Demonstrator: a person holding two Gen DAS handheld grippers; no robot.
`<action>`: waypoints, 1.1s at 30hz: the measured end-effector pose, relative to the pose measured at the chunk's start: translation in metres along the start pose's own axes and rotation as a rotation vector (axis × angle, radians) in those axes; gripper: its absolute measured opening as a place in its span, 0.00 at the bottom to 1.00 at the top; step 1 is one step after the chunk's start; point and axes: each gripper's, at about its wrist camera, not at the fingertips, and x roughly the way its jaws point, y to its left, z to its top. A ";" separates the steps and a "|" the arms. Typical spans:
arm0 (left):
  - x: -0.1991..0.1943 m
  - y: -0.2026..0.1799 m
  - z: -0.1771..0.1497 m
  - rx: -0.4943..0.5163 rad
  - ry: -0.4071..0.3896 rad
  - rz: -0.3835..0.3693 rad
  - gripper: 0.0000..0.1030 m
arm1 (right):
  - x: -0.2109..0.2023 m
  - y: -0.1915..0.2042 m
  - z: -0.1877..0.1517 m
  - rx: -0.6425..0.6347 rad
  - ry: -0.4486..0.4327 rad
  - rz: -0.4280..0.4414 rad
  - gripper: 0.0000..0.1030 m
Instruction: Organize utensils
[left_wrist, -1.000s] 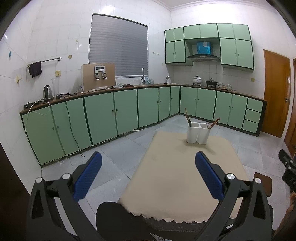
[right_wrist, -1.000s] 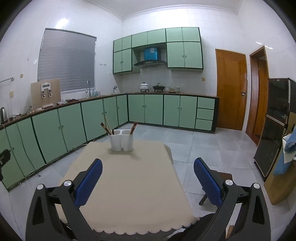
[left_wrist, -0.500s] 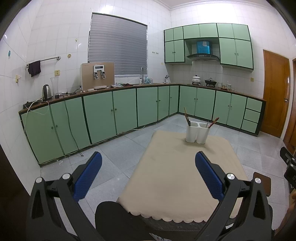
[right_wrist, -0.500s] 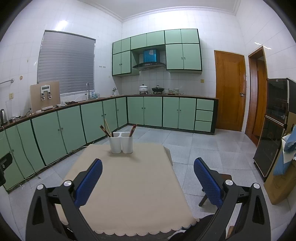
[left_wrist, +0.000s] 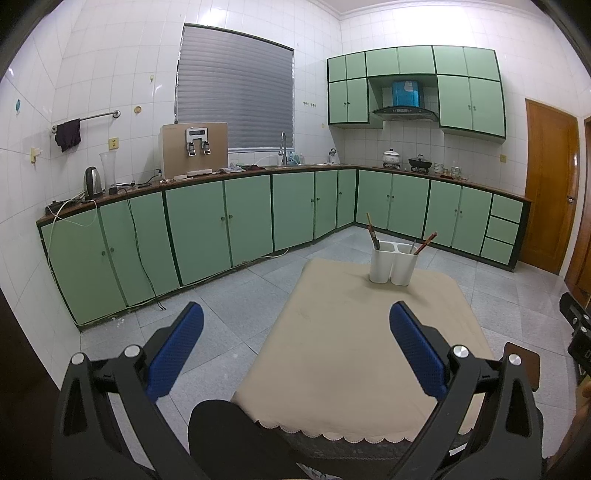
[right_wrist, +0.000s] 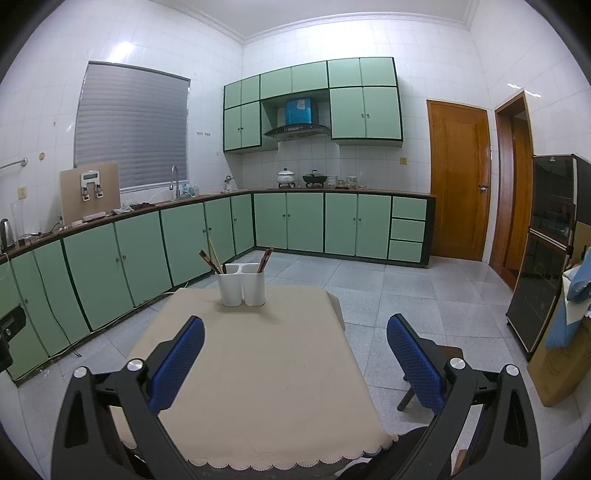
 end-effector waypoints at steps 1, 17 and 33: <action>0.000 0.000 0.000 0.000 0.000 0.000 0.95 | 0.000 0.000 0.000 0.001 0.000 0.000 0.94; 0.001 -0.001 0.002 0.000 0.004 -0.006 0.95 | 0.000 -0.002 0.000 0.004 0.001 0.000 0.94; 0.002 -0.002 0.001 -0.002 0.006 -0.008 0.95 | 0.000 -0.002 0.000 0.005 0.001 0.000 0.94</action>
